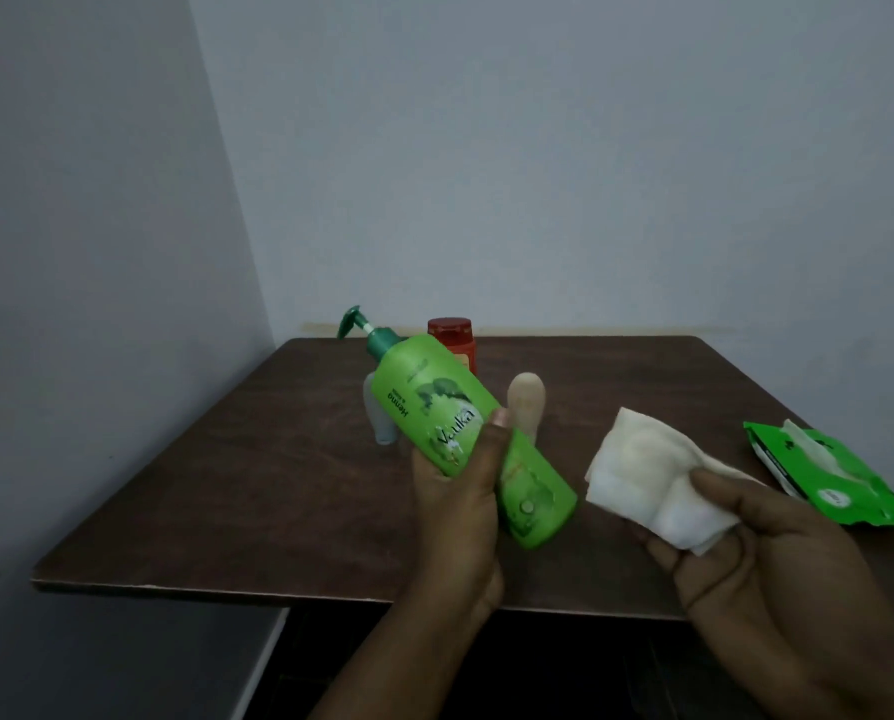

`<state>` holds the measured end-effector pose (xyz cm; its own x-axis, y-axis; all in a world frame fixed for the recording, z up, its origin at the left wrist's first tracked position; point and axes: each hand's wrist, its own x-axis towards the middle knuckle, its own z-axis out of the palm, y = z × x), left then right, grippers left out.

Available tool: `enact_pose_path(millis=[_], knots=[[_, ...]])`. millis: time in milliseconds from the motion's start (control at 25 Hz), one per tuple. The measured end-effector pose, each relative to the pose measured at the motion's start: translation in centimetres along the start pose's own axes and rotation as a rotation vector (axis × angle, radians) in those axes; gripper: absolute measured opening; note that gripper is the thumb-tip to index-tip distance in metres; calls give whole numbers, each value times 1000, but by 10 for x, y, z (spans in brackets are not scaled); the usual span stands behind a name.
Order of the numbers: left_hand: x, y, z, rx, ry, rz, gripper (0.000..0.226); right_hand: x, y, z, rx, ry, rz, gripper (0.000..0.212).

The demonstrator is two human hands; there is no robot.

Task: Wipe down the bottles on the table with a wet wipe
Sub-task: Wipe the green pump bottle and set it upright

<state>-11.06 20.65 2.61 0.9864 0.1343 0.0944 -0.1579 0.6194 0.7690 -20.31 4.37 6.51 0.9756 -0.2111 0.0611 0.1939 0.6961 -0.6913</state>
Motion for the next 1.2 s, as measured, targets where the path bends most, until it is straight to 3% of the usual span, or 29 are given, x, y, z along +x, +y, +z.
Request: enact_pose_path(millis=[200,240,320,440,480,520,560,760,960,1120,1200], knots=[[23,-3,-19,393,-159,186,47,49,15,-15,55,76,87,102],[27,-6,-22,443,-212,175,49,54,20,-15,76,61,109,96],[31,-15,-29,527,-315,145,54,68,26,-4,48,78,93,61],[31,-24,-30,534,-360,79,61,88,35,13,-56,73,-105,57],[32,-26,-29,522,-368,54,60,92,35,22,-129,55,-197,43],[32,-26,-28,518,-373,37,59,95,33,32,-253,15,-274,26],[33,-28,-29,517,-375,28,58,97,29,45,-406,-18,-350,23],[36,-29,-33,509,-449,-15,61,93,27,67,-1085,-247,-539,26],[33,-27,-33,461,-499,-27,70,65,26,56,-1781,-118,-1039,52],[34,-25,-30,460,-507,-40,61,67,25,60,-1853,-130,-933,54],[36,-26,-33,462,-502,-45,65,71,19,66,-1688,-205,-681,48]])
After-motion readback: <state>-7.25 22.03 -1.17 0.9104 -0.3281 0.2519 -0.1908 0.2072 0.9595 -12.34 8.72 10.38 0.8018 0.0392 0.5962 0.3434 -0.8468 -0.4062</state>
